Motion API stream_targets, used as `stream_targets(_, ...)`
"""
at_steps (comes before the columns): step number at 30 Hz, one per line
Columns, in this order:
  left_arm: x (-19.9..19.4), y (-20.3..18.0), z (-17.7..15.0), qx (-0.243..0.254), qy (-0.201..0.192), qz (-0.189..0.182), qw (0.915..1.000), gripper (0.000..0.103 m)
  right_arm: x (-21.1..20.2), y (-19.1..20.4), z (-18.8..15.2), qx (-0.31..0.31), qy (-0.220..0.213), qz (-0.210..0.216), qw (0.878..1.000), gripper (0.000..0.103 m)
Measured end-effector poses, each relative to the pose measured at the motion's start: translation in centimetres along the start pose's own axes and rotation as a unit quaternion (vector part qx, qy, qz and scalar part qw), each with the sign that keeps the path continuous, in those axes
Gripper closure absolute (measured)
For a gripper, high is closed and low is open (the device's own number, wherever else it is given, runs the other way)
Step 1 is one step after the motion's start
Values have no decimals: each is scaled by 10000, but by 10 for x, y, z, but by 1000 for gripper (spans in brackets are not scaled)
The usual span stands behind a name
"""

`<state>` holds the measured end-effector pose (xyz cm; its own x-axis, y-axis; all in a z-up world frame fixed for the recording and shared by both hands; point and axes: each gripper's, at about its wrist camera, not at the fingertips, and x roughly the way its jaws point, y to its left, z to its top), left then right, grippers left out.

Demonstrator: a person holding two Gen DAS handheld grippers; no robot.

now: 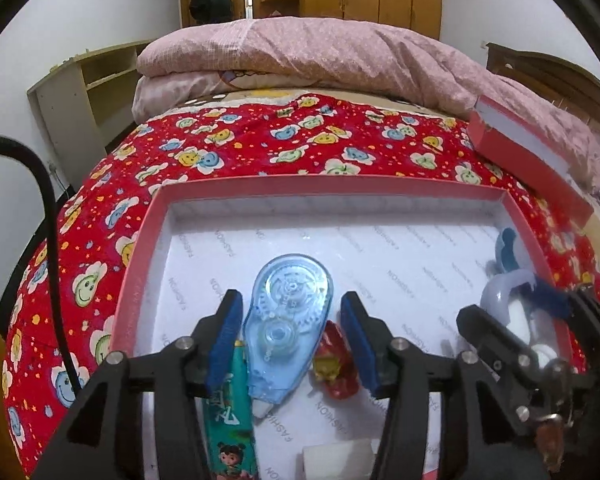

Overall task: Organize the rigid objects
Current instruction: 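Lower and open left tool to drop tape roller while right tool releases handle, then withdraw both tools from the tray, left tool moving toward green figurine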

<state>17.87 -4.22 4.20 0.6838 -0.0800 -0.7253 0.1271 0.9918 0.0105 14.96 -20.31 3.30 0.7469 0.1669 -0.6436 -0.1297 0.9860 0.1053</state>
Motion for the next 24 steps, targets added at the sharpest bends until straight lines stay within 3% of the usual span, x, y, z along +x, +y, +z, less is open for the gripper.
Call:
stream_targets(9,-26,5,2,-58,-195,24,9998,43,-10,-10,4,397,-140,354,9985,27)
stream_targets(24,-82,9,-21,-82,-348,-50,9993,42,-55,0,5,264,-376,633,9969,19)
